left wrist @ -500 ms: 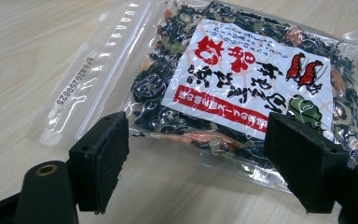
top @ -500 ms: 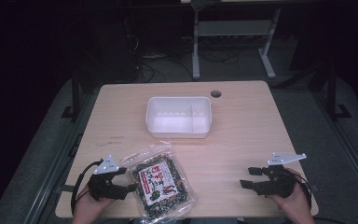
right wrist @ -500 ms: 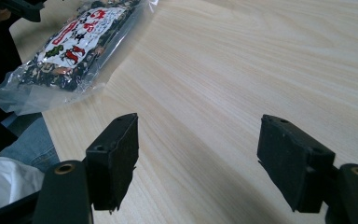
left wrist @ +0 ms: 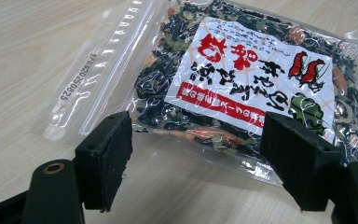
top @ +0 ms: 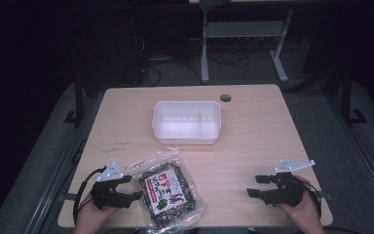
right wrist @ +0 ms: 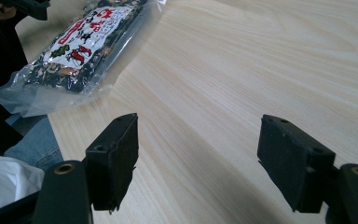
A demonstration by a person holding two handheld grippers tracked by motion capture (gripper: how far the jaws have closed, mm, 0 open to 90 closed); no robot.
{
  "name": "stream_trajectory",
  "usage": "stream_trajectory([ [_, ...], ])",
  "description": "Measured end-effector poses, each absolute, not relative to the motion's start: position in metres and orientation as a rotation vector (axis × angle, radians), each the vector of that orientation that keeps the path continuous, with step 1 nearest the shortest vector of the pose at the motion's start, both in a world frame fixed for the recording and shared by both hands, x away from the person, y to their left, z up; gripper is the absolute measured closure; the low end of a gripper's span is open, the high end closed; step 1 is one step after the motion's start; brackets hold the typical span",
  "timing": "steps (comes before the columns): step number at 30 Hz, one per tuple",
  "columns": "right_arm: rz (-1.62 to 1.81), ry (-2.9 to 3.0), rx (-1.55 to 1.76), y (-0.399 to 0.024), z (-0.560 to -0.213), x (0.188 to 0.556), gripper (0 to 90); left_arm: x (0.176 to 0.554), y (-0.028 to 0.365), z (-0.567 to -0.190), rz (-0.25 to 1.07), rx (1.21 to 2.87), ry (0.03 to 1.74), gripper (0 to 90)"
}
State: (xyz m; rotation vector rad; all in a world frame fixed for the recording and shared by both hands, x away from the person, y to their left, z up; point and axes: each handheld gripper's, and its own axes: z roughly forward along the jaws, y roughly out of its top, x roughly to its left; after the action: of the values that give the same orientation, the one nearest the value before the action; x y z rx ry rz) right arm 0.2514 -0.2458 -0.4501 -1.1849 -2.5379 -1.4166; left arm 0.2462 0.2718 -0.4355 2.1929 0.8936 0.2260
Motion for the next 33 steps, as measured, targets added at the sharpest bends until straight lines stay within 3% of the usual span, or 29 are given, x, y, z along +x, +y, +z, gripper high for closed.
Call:
stream_trajectory([
  [33, -1.403, -2.551, -1.091, -0.217, -0.444, 0.258, 28.1, 0.246, 0.274, -0.432, 0.228, 2.186, 0.884, 32.4],
])
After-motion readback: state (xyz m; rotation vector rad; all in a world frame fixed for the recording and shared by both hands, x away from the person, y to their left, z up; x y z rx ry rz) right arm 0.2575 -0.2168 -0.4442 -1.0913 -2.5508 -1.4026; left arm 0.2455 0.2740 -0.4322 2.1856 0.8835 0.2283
